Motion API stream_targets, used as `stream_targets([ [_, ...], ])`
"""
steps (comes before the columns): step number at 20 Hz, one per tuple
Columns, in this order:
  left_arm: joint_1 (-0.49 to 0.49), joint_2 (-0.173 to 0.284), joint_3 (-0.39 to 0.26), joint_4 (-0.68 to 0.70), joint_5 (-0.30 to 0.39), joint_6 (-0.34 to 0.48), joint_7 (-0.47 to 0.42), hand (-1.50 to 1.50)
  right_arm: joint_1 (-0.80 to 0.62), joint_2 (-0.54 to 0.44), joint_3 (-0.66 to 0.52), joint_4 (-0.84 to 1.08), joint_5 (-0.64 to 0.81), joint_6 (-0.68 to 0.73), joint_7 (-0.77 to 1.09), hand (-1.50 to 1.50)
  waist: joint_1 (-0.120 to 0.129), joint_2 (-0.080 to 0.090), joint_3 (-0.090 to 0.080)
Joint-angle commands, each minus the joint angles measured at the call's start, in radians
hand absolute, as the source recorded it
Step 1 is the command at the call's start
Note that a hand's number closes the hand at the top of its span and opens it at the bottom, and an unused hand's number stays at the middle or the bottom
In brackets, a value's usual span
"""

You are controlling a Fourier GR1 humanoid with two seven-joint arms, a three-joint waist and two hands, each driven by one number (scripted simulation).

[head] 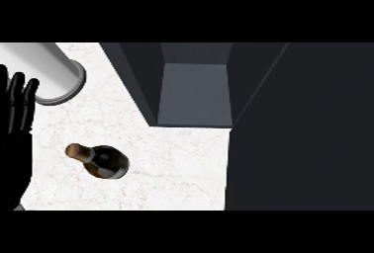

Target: Pick up the wine, place it into the cabinet and close the cabinet

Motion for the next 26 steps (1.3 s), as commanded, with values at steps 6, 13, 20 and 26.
stream_targets([
  [6, 0.055, 0.125, 0.007, -0.005, 0.262, -0.303, -0.074, -1.5, 0.089, 0.011, 0.018, -0.195, 0.016, -0.02, 0.06, -1.5, -0.022, -0.03, 0.023],
  [13, 0.127, 0.124, -0.025, -0.147, 0.528, -0.271, 0.287, -1.5, 0.192, 0.015, 0.168, -0.347, -0.143, 0.065, 0.263, -1.5, -0.012, -0.029, 0.025],
  [20, 0.069, 0.178, 0.051, -0.285, 0.637, -0.161, 0.457, -1.5, 0.124, 0.046, 0.274, -0.473, -0.029, -0.015, 0.425, -1.5, -0.013, -0.025, 0.025],
  [26, 0.114, 0.199, 0.137, -0.291, 0.714, -0.182, 0.48, -1.5, 0.159, 0.055, 0.46, -0.565, 0.111, -0.09, 0.514, -1.5, -0.016, -0.029, 0.024],
])
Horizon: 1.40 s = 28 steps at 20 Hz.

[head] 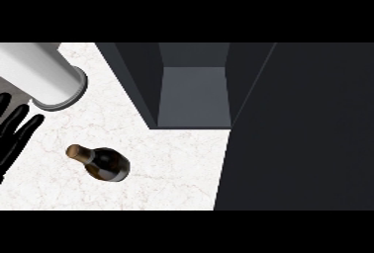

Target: Pick up the wine, place it into the cabinet and close the cabinet

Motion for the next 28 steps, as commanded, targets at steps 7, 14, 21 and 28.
stream_targets([
  [7, 0.046, 0.004, 0.035, -0.118, 0.054, 0.03, 0.09, -1.5, -0.043, -0.028, 0.097, -0.175, 0.159, -0.104, 0.167, -1.5, 0.002, -0.004, -0.001],
  [14, -0.062, 0.007, 0.027, 0.037, -0.005, 0.035, 0.07, -1.5, -0.05, -0.064, 0.111, -0.151, 0.148, -0.137, 0.125, -1.5, -0.011, 0.0, 0.0],
  [21, -0.024, -0.01, 0.006, 0.024, -0.06, 0.031, 0.067, -1.5, -0.112, -0.103, 0.131, -0.173, 0.183, -0.201, 0.206, -1.5, -0.012, -0.001, 0.0],
  [28, 0.029, -0.045, 0.03, 0.243, -0.128, -0.138, -0.136, -1.5, -0.101, -0.13, 0.16, -0.126, 0.175, -0.245, 0.157, -1.5, -0.011, 0.002, -0.001],
])
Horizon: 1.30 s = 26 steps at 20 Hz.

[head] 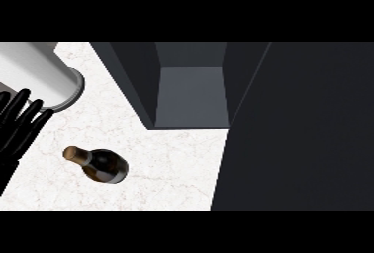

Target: Pick up the wine, place it into the cabinet and close the cabinet

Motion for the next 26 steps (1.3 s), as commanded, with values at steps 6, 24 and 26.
stream_targets([
  [6, 0.032, -0.049, -0.014, 0.171, -0.111, -0.09, -0.161, -1.5, -0.02, -0.05, 0.079, -0.16, 0.181, -0.064, 0.111, -1.5, 0.001, 0.0, 0.0],
  [24, 0.145, -0.052, 0.053, 0.561, -0.3, -0.261, -0.577, -1.5, -0.064, -0.145, 0.113, -0.186, 0.196, -0.169, 0.161, -1.5, -0.005, -0.002, -0.001],
  [26, 0.087, -0.021, 0.066, 0.62, -0.309, -0.275, -0.588, -1.5, -0.152, -0.099, 0.142, -0.115, 0.245, -0.197, 0.177, -1.5, 0.0, -0.001, -0.002],
])
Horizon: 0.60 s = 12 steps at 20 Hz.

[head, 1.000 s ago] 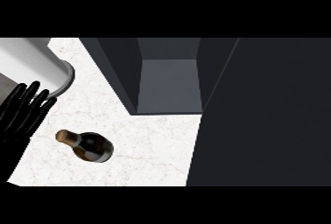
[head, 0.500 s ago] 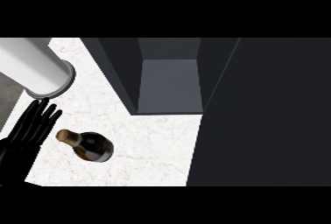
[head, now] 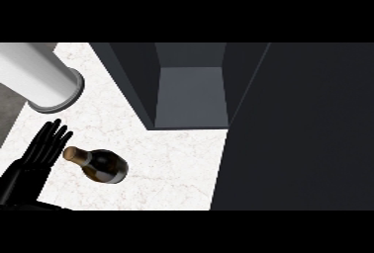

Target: Pick up the wine, place it into the cabinet and close the cabinet

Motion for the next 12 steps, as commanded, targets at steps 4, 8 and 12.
stream_targets([
  [4, -0.018, -0.024, -0.025, 0.173, -0.12, -0.014, -0.159, -1.5, -0.014, -0.048, -0.036, -0.136, 0.085, 0.005, 0.074, -1.5, 0.008, 0.003, 0.001],
  [8, -0.144, 0.005, 0.013, 0.317, -0.122, 0.008, -0.175, -1.5, 0.045, -0.059, 0.068, -0.17, 0.162, -0.045, 0.063, -1.5, -0.009, 0.001, 0.001],
  [12, -0.097, 0.006, 0.007, 0.377, -0.153, -0.014, -0.255, -1.5, 0.011, -0.075, 0.069, -0.19, 0.161, -0.054, 0.097, -1.5, -0.001, 0.0, 0.0],
])
